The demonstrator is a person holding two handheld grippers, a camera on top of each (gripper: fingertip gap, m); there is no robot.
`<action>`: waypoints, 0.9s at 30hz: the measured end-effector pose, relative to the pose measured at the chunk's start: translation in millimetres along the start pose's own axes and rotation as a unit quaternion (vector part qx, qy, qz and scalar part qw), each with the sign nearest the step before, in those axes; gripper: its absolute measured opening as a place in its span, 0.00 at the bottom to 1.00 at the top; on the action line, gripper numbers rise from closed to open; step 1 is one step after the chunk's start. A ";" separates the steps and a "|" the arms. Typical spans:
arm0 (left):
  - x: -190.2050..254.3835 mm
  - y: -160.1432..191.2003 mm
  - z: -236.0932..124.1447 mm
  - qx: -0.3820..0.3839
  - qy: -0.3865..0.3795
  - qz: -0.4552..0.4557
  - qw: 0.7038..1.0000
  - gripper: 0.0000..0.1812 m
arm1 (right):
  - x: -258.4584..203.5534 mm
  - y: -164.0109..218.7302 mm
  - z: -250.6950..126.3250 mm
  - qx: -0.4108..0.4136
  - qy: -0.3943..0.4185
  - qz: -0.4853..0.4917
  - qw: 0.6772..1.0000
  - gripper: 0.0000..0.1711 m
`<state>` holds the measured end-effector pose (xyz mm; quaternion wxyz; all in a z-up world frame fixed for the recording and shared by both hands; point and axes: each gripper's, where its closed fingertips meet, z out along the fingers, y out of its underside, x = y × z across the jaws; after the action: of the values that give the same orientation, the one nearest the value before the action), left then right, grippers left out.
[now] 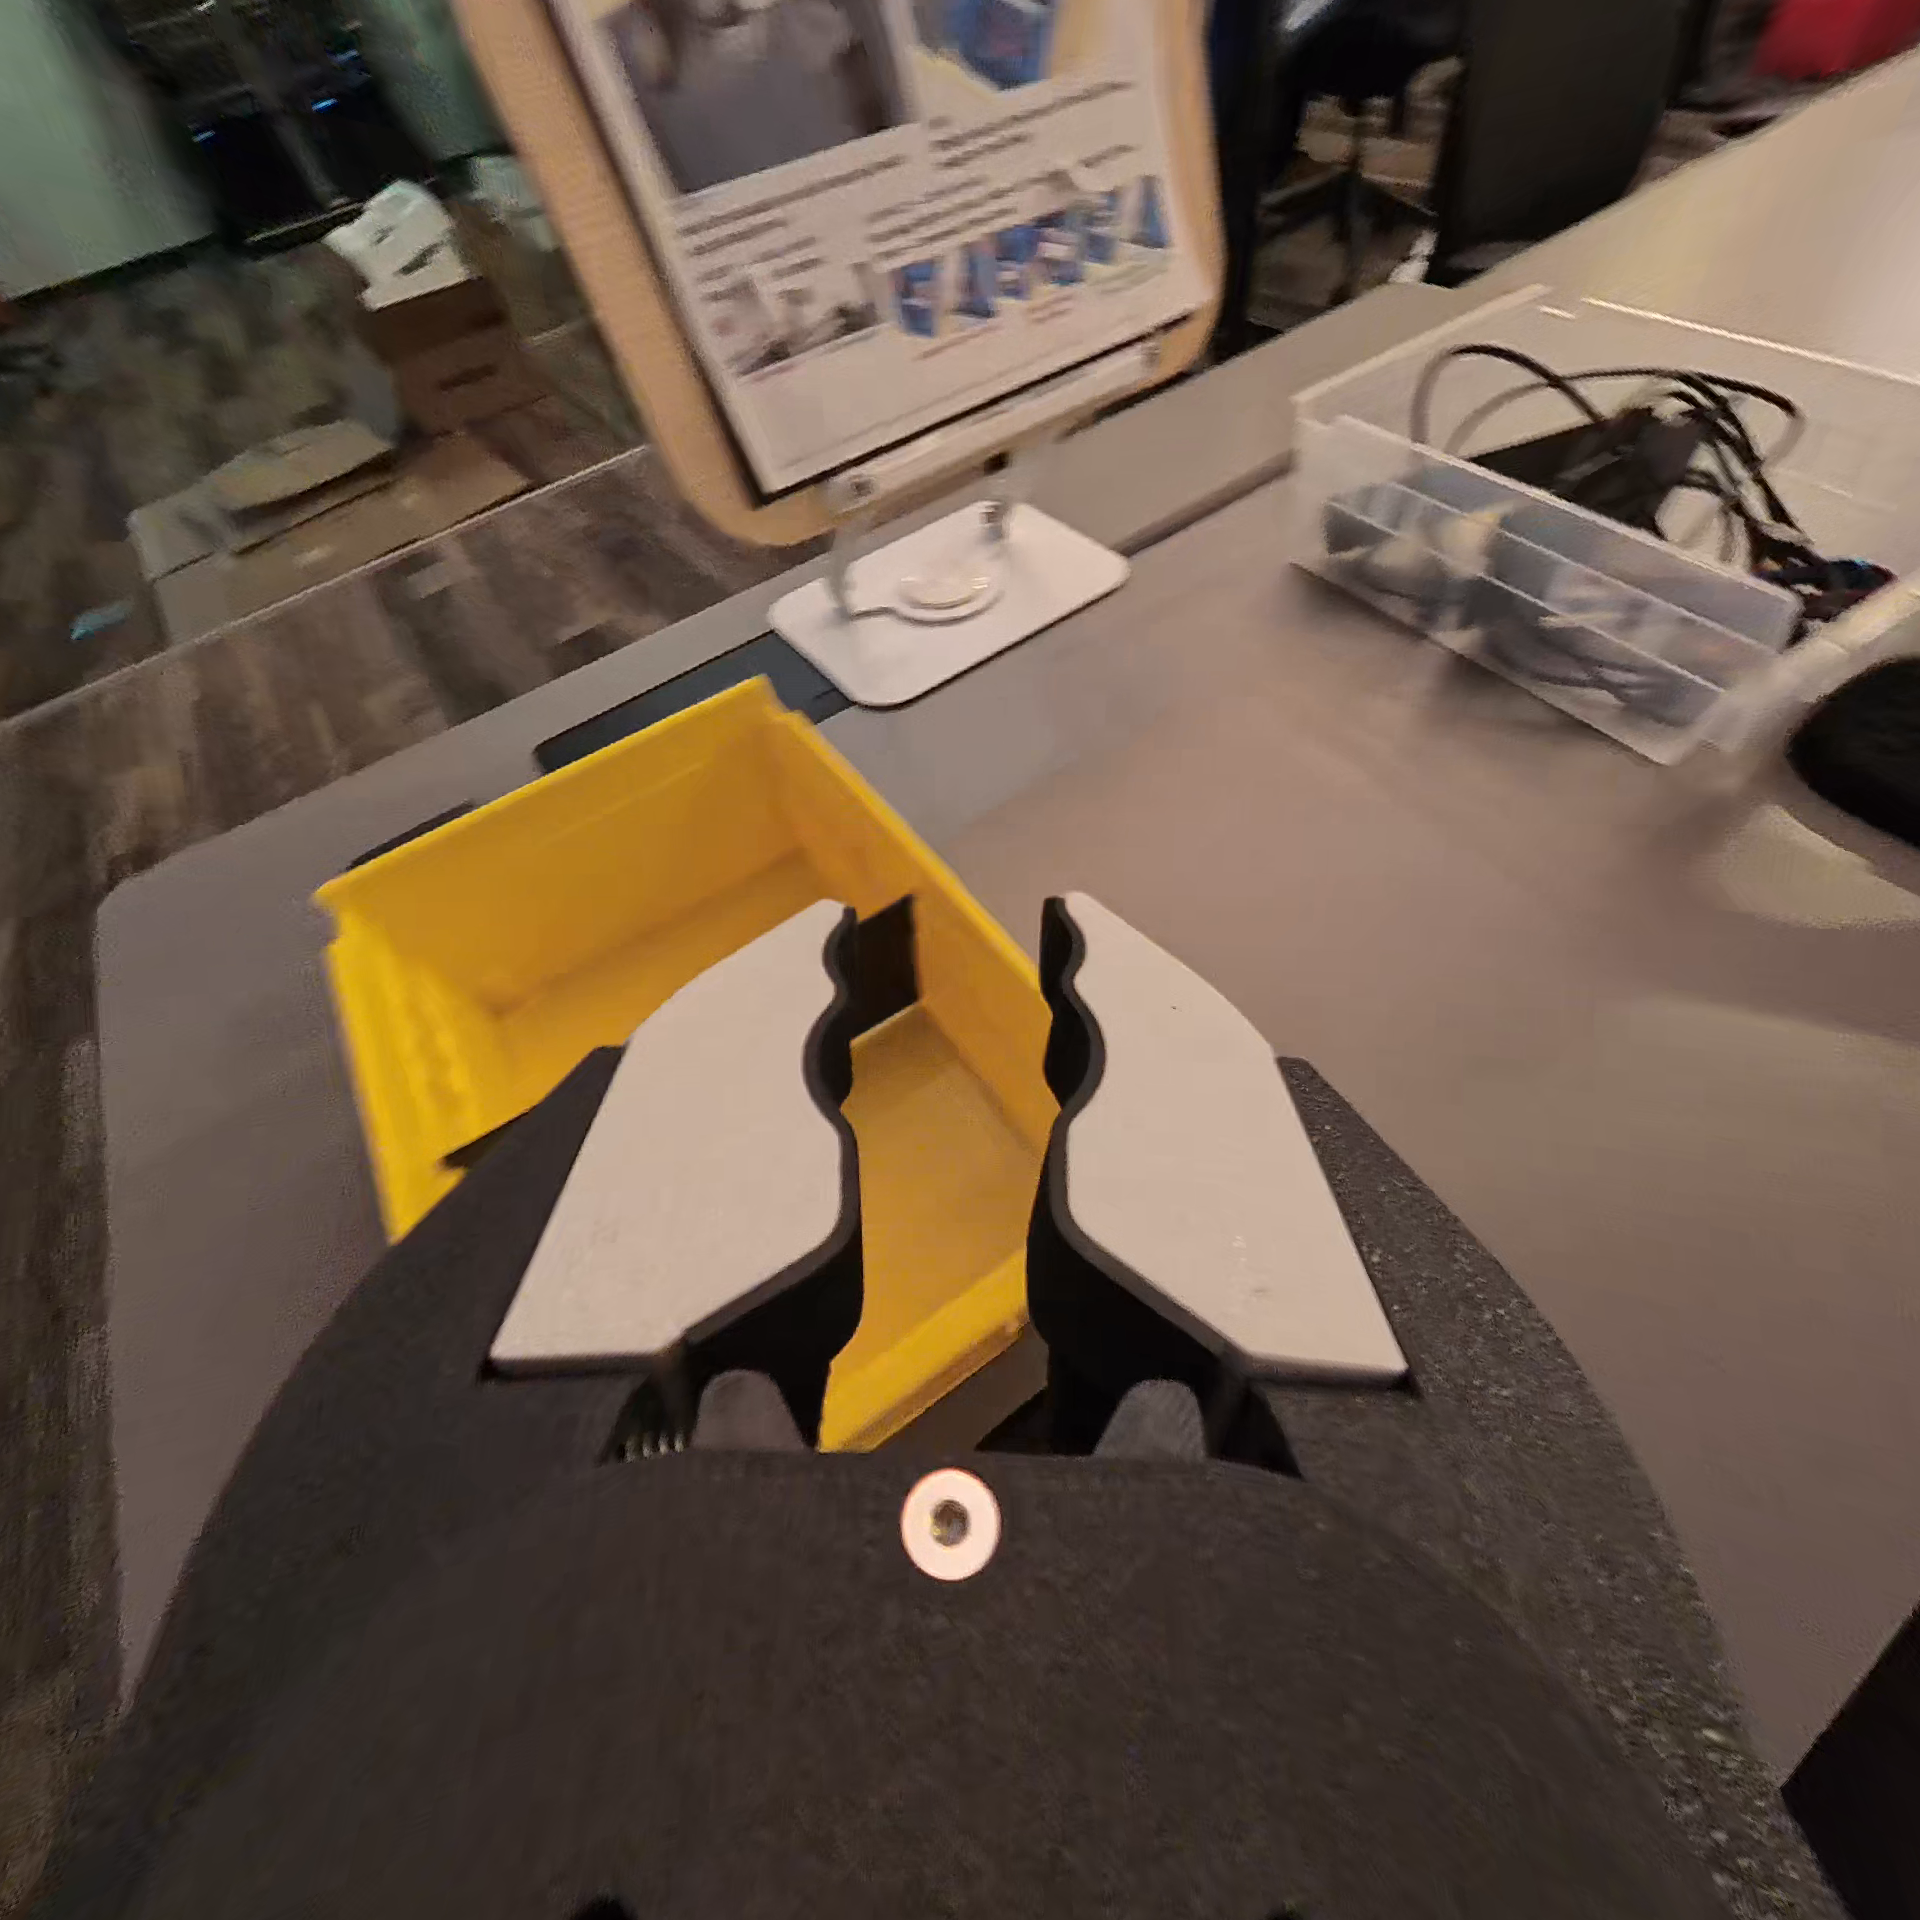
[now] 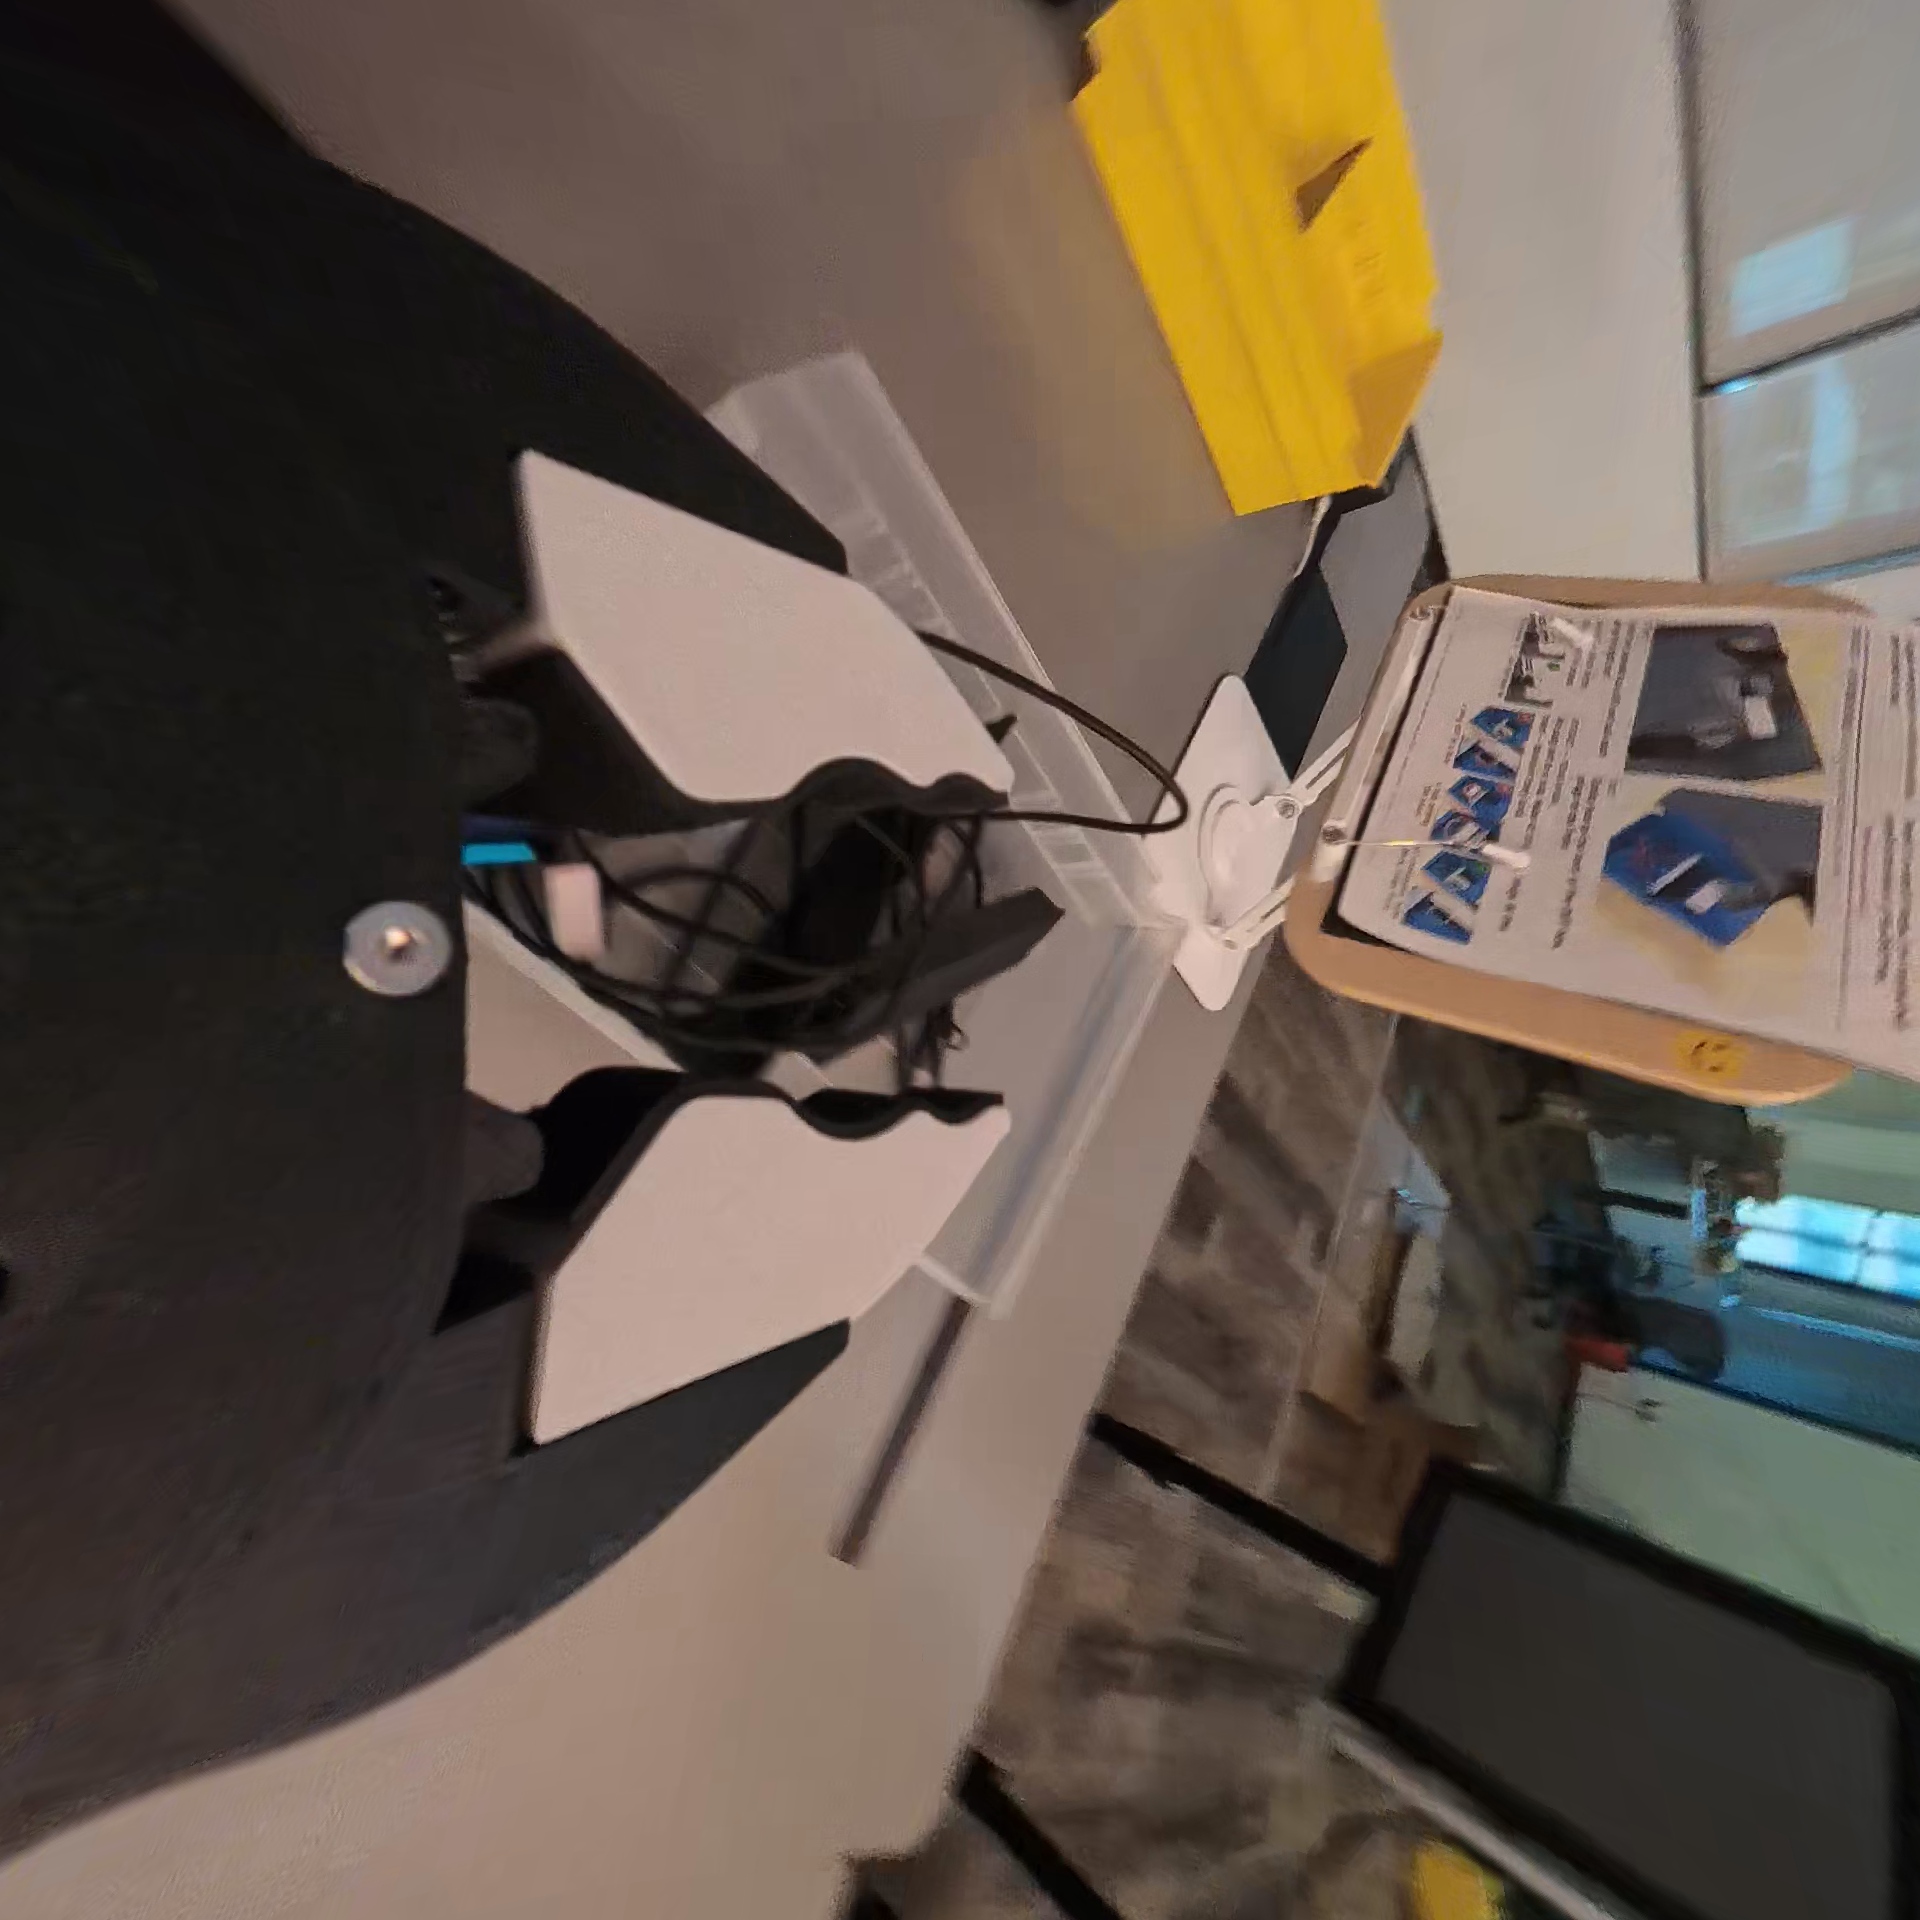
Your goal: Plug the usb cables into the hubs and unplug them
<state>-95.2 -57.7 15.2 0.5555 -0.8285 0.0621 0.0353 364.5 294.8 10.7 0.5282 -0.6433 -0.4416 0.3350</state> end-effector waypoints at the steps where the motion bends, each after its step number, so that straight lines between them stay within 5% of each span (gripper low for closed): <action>1: -17.8 5.7 -6.5 -0.006 -0.017 -0.021 1.000 0.18 | 0.9 11.3 -6.6 -0.020 0.012 0.041 0.999 0.33; 7: -102.2 66.7 -31.2 -0.094 -0.098 -0.133 0.982 0.15 | 0.2 100.5 -12.0 -0.240 0.101 0.106 0.960 0.35; 13: -122.9 121.3 -20.2 -0.170 -0.085 -0.221 0.957 0.25 | -12.2 159.0 5.5 -0.412 0.129 0.132 0.893 0.34; 17: -142.6 146.1 -11.0 -0.228 -0.116 -0.211 0.944 0.32 | 14.2 163.0 6.3 -0.462 0.203 0.067 0.861 0.16; 21: -139.7 164.2 4.1 -0.281 -0.082 -0.229 0.929 0.32 | 21.7 176.6 8.2 -0.509 0.192 0.107 0.832 0.19; 24: -139.6 181.6 8.9 -0.330 -0.085 -0.213 0.916 0.28 | 18.6 189.7 12.7 -0.529 0.154 0.161 0.819 0.16; 27: -128.8 200.3 14.3 -0.376 -0.063 -0.223 0.897 0.12 | 9.5 192.3 18.4 -0.525 0.110 0.213 0.816 0.05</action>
<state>-251.0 -111.5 -157.2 0.1992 -0.9637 -0.1769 -0.0165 392.8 300.6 -180.6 0.0707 -0.9336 -0.3412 0.0829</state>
